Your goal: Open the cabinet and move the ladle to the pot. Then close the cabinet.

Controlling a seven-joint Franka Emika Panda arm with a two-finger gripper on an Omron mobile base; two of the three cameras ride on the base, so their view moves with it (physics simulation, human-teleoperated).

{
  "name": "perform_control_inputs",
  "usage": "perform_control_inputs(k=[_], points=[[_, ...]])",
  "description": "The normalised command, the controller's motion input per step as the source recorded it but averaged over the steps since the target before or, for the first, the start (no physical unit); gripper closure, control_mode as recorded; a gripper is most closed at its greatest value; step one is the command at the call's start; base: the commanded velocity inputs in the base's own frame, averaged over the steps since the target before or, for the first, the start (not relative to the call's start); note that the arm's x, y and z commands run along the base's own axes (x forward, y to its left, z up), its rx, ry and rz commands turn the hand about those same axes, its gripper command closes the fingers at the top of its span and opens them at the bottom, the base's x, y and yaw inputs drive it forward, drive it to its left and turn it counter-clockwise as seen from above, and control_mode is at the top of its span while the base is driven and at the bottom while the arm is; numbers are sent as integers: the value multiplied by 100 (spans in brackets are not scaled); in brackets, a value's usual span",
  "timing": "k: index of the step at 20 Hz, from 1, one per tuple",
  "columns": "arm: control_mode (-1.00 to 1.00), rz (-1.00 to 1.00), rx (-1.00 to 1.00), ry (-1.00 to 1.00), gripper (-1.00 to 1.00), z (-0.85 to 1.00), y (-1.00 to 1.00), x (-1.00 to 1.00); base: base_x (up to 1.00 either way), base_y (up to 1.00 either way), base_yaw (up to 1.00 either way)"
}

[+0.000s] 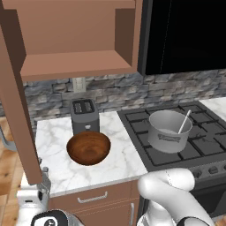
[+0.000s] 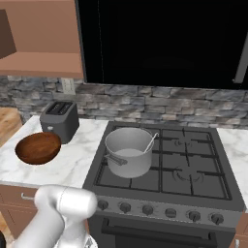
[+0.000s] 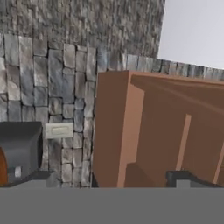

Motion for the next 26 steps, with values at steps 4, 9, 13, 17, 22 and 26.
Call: perform_control_inputs(k=[4,9,13,17,22,26], points=[[-100,2,-5,-3,-100,1,67,0,0,0,0],[-100,1,0,-13,-100,6,47,-10,0,0,0],[-100,4,1,-14,-100,10,23,-5,0,0,0],[-100,3,1,-13,-100,20,30,0,0,0,0],[-100,3,2,-10,-100,29,27,0,0,0,0],[-100,2,3,-11,-100,25,22,0,0,0,0]])
